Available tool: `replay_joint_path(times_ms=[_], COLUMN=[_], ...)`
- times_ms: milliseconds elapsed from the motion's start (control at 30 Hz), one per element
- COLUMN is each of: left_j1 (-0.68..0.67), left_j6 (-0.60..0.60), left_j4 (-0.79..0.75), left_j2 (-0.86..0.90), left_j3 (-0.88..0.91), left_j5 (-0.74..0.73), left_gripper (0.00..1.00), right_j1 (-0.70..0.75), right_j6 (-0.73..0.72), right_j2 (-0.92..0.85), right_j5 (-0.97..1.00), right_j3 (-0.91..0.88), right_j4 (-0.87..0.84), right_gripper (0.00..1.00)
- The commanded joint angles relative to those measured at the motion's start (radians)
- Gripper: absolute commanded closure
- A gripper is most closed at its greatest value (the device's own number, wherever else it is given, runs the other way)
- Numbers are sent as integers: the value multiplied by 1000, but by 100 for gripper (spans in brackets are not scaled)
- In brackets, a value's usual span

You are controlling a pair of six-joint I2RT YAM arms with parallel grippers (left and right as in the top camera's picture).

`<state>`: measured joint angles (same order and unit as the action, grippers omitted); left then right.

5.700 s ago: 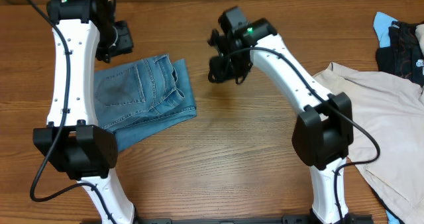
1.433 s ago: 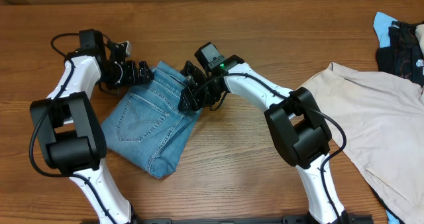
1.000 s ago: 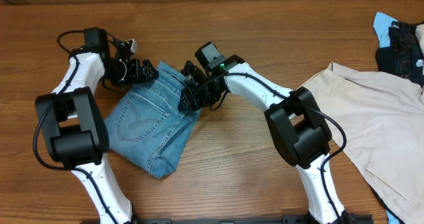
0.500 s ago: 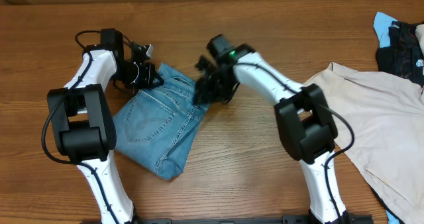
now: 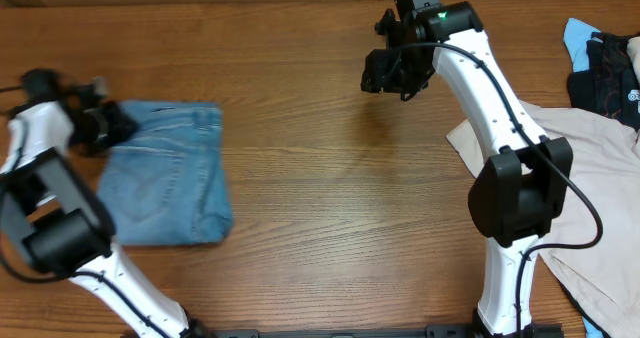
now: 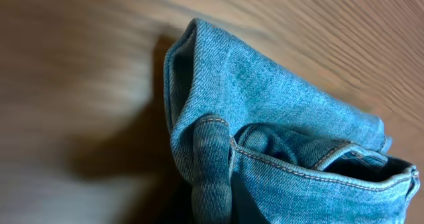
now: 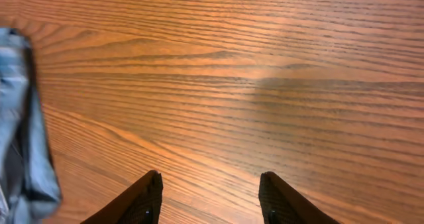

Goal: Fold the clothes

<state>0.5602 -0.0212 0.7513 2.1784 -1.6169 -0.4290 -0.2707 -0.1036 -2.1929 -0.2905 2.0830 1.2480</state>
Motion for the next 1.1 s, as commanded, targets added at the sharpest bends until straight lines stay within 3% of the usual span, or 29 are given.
replay_joint_path(times_ms=[0,200,233,267,300,467,600,767,833,933,1067], left_j1=[43,70,69,68,68,68,53,-21,-53,-112,-199], left_j6=[37,37,42,56,60,95,104,95,88,66,44], left_j4=[-2,45,67,95,111,223,325,550,600,660,706], left_j2=[-47,-47,-47,-47,-47,-47,-48,-47,-47,-47,-47], left_j3=[-120,-305,-349,-386,-403,-459,-475,-470,-464,-451,-413], left_j5=[44,65,93,124,135,193,147,124,125,125,155], left_gripper=[96,96,70,23,0,0,0,1,13,41,88], right_j1=[-7,-10,-10,-10,-10,-10,-10,-10,-10,-10,-10], right_j6=[5,2,2,2,2,2,2,2,3,2,2], right_j2=[26,26,26,26,26,26,26,26,26,26,26], right_j5=[10,10,10,10,10,10,10,10,10,10,10], right_j3=[20,20,20,20,20,20,20,20,20,20,20], right_j4=[4,14,19,26,29,45,43,44,43,41,42], right_gripper=[49,49,49,49,49,49,49,49,49,49,49])
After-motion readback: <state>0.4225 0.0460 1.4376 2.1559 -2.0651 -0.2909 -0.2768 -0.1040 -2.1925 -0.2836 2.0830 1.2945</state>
